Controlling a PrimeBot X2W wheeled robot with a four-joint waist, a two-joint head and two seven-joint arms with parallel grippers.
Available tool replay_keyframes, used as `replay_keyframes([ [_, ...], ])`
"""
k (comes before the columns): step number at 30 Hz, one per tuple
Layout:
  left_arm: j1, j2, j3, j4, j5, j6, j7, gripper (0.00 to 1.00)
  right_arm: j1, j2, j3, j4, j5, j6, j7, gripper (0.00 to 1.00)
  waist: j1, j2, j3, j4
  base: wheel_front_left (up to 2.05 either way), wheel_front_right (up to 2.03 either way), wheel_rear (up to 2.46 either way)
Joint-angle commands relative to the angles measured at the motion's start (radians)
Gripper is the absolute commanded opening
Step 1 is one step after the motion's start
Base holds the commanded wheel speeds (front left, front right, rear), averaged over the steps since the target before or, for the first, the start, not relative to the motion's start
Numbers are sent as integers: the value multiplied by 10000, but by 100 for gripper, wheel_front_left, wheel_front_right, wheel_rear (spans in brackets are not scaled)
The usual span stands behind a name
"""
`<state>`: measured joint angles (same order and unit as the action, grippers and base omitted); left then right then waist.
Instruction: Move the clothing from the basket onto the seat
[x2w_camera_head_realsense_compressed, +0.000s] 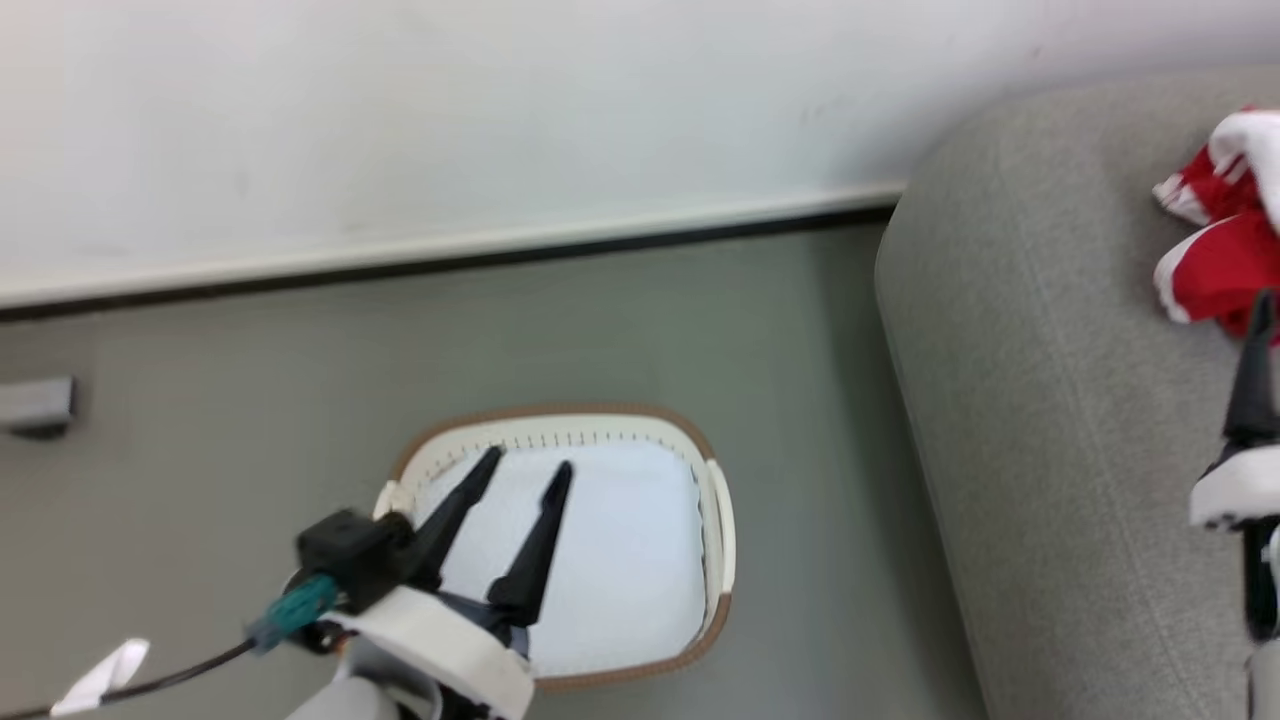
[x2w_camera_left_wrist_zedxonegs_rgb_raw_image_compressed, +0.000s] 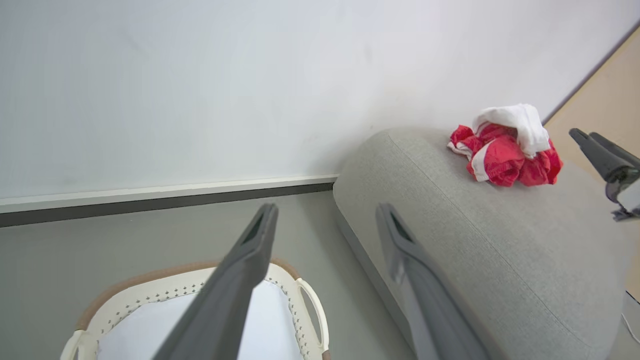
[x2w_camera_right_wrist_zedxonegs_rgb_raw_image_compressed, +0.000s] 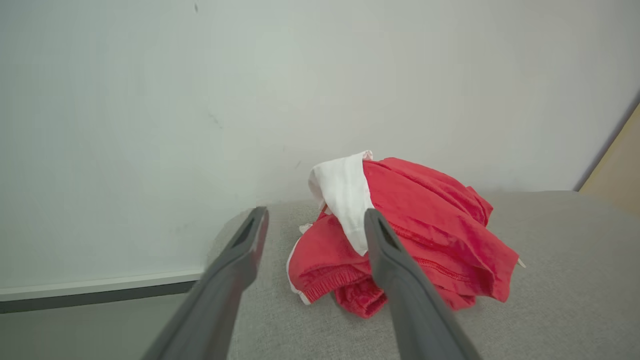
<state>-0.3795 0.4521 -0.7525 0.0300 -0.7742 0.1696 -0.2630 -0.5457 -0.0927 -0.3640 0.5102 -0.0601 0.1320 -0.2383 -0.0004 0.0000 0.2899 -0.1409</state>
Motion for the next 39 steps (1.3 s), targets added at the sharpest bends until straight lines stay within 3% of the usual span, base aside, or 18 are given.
replay_keyframes([
  [1, 478, -75, 374, 91, 105, 57, -11, 100, 483, 103, 261, -205, 298, -26, -121, 100, 4, 0, -859, 32, 0, 0, 0],
  [10, 2648, -979, 3087, 456, 1147, -172, -12, 100, 2779, 416, 1895, -1652, 952, -26, -274, 100, 4, 0, -1838, 600, 0, 0, 0],
  [18, 4145, -1967, 5117, 773, 2609, -1162, -14, 100, 4533, 408, 2880, -2443, 2151, -26, -275, 100, 4, 0, -2478, 965, 0, 0, 0],
  [27, 5098, -3016, 6690, 984, 4412, -2430, -15, 100, 5532, 406, 3427, -2302, 2514, -26, -276, 100, 4, 0, -2904, 897, 0, 0, 0],
  [39, 5204, -3686, 7709, 1068, 5452, -2957, -15, 100, 5532, 407, 4215, -1995, 2836, -26, -277, 100, 4, 0, -3062, 944, 0, 0, 0],
])
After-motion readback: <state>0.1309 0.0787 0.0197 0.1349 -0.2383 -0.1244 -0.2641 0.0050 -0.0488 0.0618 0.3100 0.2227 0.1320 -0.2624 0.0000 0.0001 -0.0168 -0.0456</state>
